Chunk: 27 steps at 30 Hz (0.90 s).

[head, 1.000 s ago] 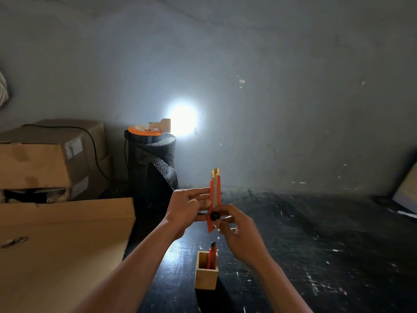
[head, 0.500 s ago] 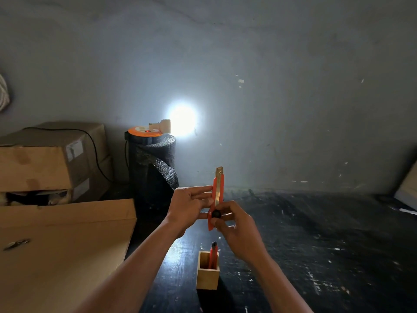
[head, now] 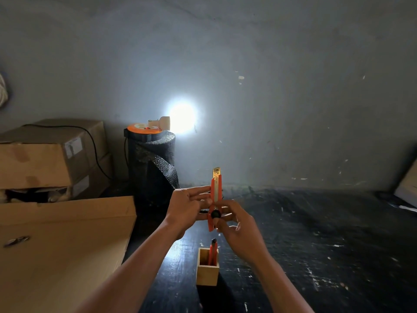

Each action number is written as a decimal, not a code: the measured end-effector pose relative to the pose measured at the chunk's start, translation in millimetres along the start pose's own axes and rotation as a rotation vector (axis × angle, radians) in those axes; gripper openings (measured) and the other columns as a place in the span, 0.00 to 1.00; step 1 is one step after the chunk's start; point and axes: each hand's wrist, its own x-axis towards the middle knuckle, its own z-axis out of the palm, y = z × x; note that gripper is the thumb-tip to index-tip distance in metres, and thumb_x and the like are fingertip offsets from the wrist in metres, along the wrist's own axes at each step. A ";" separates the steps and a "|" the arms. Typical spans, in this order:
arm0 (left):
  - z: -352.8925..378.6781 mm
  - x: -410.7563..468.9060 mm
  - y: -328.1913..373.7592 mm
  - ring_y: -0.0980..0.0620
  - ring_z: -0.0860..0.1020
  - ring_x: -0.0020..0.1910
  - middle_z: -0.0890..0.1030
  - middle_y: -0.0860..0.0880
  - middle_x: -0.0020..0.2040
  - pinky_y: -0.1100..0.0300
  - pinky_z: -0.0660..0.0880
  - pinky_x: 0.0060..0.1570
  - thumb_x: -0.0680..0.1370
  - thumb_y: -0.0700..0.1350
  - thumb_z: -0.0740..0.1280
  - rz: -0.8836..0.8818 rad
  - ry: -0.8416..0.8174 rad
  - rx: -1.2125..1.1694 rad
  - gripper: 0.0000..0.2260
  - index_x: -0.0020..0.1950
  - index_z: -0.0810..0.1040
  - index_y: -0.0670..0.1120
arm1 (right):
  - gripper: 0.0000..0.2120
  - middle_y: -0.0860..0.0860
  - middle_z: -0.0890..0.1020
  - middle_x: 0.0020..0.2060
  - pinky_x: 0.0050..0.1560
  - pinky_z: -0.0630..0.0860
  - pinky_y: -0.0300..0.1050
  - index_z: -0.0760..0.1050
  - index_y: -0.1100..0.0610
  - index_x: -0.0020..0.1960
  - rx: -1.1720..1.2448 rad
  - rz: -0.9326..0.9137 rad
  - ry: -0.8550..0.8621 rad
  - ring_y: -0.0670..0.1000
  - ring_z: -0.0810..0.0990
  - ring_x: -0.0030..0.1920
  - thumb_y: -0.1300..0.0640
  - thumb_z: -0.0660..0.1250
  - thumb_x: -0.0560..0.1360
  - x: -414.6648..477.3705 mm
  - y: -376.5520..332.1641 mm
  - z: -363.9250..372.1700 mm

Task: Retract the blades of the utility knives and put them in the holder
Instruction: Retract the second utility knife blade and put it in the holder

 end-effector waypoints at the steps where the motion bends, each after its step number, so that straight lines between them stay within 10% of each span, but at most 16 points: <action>1: -0.6 -0.2 0.0 0.47 0.89 0.44 0.90 0.47 0.46 0.53 0.86 0.42 0.77 0.29 0.70 0.004 -0.002 -0.003 0.14 0.59 0.86 0.42 | 0.15 0.29 0.79 0.47 0.40 0.75 0.25 0.72 0.32 0.51 -0.007 -0.006 -0.018 0.31 0.80 0.47 0.53 0.70 0.78 -0.2 -0.5 -0.6; 27: -4.7 2.4 -23.6 0.48 0.89 0.40 0.90 0.49 0.41 0.58 0.84 0.34 0.76 0.27 0.70 -0.037 -0.017 -0.030 0.16 0.58 0.85 0.42 | 0.14 0.31 0.81 0.44 0.40 0.77 0.25 0.71 0.35 0.47 0.026 0.019 -0.055 0.29 0.81 0.46 0.54 0.71 0.77 -1.0 24.0 14.8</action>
